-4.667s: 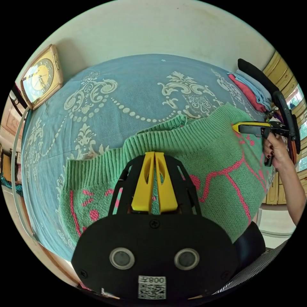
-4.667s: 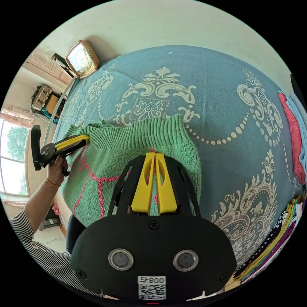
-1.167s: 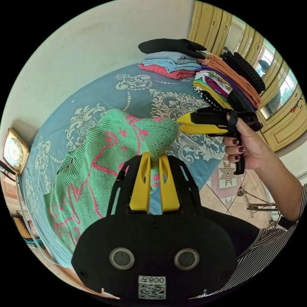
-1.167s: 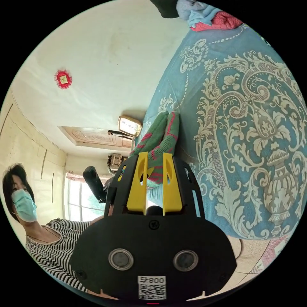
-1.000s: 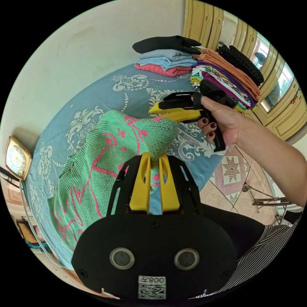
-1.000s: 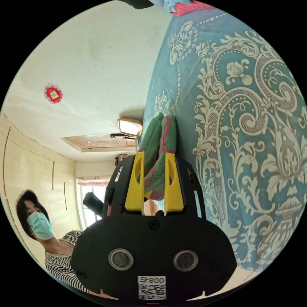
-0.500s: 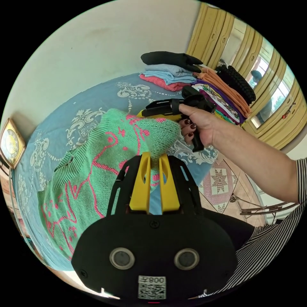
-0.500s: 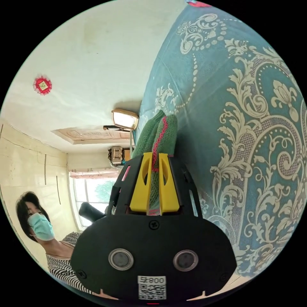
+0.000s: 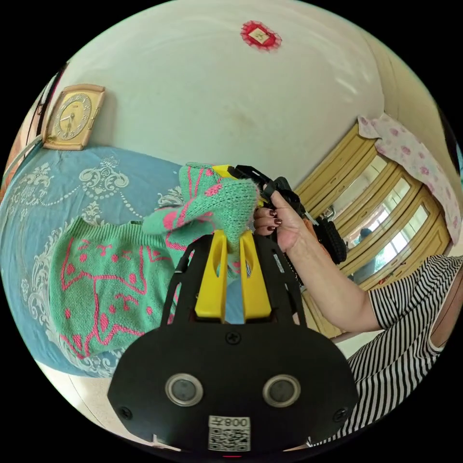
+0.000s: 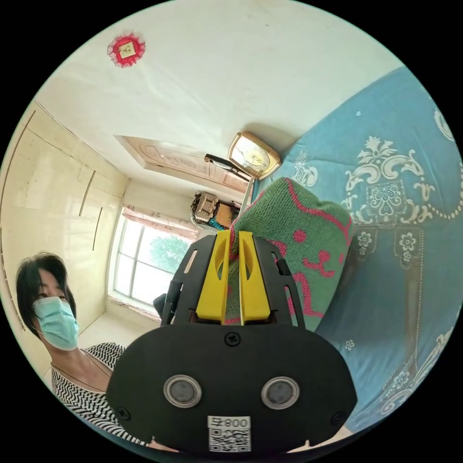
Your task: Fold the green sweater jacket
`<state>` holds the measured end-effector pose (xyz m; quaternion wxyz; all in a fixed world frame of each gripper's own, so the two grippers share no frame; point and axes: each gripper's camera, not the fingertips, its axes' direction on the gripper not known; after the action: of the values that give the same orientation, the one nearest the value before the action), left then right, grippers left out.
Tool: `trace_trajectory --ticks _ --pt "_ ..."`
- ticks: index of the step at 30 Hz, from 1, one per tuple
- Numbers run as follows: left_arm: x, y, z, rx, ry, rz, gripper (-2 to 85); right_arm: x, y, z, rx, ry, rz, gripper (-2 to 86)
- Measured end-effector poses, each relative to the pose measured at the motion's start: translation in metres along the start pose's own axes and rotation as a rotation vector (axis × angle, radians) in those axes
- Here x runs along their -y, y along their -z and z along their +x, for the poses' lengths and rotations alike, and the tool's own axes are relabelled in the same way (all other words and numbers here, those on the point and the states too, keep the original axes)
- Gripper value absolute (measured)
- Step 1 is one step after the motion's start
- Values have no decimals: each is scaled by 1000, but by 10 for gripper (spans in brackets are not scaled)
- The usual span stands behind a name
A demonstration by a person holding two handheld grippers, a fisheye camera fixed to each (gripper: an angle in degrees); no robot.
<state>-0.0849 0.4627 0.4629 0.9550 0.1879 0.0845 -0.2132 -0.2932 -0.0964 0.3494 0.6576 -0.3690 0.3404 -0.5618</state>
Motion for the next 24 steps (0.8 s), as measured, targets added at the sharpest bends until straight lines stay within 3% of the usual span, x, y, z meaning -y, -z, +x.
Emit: trace_trajectory --ticks 12,17,24 --pt "-75 139 -206 68 165 139 53 61 -251 -78 -33 75 -269 26" --pt "-149 137 -293 -80 393 116 59 43 -329 -68 -209 68 -441 28" --pt "-218 141 -368 -356 566 193 70 40 -367 -57 -209 16 -573 27"
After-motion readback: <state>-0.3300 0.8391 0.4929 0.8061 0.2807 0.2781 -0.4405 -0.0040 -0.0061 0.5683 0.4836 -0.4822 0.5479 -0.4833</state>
